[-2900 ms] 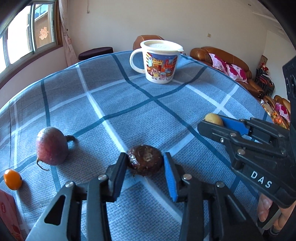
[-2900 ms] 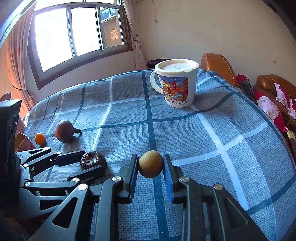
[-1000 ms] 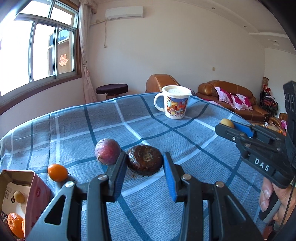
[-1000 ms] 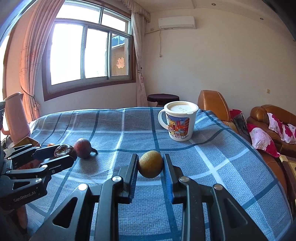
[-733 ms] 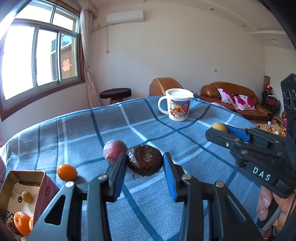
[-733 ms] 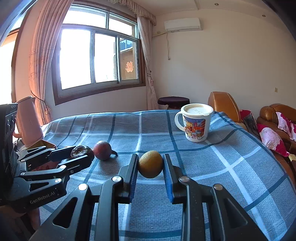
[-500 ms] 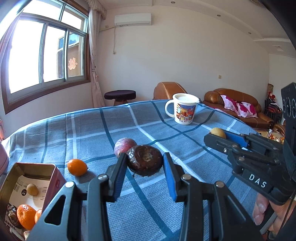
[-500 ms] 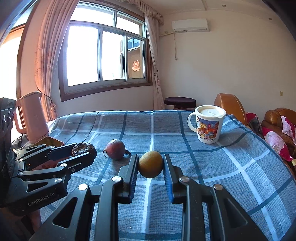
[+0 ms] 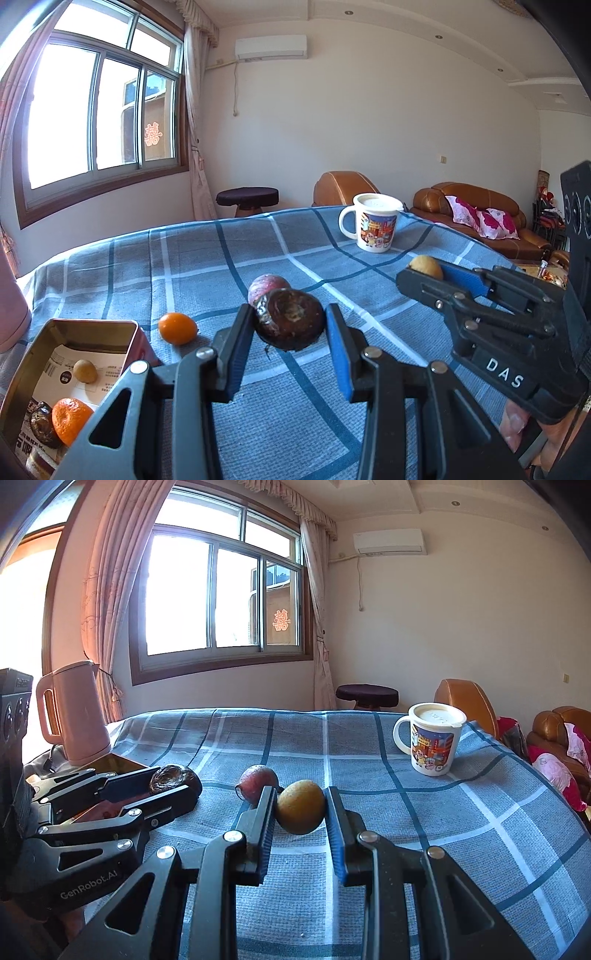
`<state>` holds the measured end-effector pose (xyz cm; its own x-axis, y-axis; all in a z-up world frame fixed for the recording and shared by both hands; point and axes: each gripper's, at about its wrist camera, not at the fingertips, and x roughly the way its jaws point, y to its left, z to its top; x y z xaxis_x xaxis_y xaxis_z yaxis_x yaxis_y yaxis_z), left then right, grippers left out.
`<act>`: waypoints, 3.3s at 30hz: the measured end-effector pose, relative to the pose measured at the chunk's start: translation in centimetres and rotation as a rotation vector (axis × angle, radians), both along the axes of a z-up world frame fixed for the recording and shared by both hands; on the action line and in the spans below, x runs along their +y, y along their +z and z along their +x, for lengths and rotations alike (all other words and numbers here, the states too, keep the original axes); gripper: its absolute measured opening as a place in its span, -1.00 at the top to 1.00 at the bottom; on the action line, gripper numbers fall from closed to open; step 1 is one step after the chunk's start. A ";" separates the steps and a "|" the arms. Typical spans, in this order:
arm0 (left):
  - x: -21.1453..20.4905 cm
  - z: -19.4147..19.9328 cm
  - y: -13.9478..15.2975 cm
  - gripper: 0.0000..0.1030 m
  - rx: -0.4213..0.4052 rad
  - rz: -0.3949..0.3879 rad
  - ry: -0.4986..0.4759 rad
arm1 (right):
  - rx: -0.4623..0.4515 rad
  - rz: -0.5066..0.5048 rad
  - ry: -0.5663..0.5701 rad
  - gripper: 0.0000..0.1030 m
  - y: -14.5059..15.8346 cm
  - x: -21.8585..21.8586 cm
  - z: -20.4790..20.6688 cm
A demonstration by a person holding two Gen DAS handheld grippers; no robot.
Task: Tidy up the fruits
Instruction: 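Carry the dark fruit over the tin with left tool while right tool carries its fruit, then lower both fruits into the tin and open both tools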
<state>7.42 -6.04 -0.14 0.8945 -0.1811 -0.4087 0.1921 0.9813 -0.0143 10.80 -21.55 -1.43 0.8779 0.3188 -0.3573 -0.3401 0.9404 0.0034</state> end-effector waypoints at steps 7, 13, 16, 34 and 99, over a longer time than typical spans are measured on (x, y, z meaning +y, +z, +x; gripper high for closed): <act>1.0 -1.2 0.1 0.20 -0.009 0.003 0.012 | -0.008 0.004 0.039 0.45 0.1 1.1 -0.5; 1.6 -1.4 0.0 0.20 -0.002 -0.003 0.021 | -0.018 0.010 0.078 0.45 0.2 2.3 -0.9; 1.8 -1.5 0.0 0.20 -0.002 -0.003 0.028 | -0.019 0.005 0.101 0.45 0.1 3.0 -0.9; 5.2 -2.1 -0.4 0.20 0.014 -0.031 0.094 | -0.007 -0.011 0.194 0.45 0.0 5.9 -0.7; 20.1 -4.2 -1.0 0.20 0.088 -0.097 0.376 | 0.045 -0.129 0.502 0.45 0.3 20.2 -0.6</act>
